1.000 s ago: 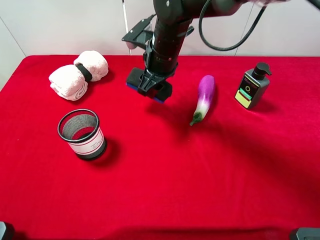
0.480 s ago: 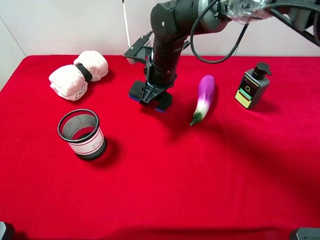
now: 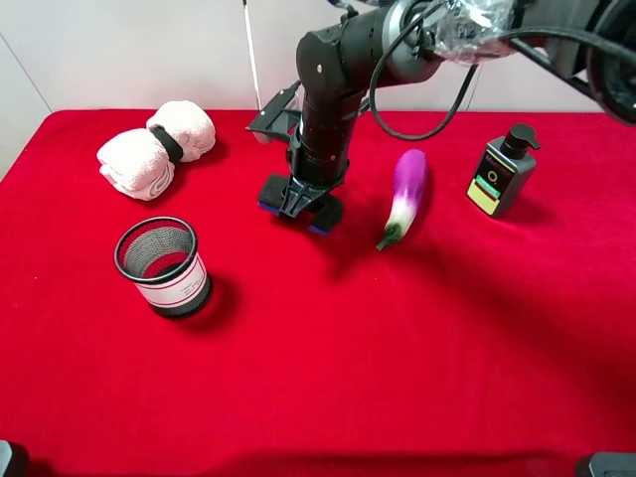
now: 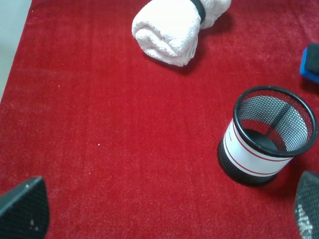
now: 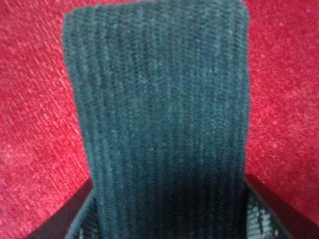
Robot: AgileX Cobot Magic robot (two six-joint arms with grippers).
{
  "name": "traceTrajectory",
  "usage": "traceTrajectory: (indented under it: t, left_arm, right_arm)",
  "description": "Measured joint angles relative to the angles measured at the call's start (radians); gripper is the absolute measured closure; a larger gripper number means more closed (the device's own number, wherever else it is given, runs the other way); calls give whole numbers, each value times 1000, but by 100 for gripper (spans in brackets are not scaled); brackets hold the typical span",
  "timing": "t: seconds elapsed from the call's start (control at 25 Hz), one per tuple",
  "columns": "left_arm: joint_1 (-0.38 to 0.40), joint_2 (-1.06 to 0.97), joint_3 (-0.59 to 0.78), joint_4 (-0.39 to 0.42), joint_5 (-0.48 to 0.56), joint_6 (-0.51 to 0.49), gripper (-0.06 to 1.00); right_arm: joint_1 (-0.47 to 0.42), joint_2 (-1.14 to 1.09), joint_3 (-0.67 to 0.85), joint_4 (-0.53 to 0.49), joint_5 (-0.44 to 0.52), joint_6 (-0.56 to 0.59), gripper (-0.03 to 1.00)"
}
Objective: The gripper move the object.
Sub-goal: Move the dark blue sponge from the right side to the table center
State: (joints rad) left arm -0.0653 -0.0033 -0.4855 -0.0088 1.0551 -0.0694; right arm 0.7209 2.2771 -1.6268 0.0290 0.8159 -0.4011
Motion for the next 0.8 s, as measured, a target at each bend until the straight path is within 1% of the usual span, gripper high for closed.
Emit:
traceTrajectory:
  t: [0.8]
  left_arm:
    - [0, 0, 0, 0, 0, 0, -4]
  right_arm:
    - [0, 26, -2, 1, -10, 0, 56]
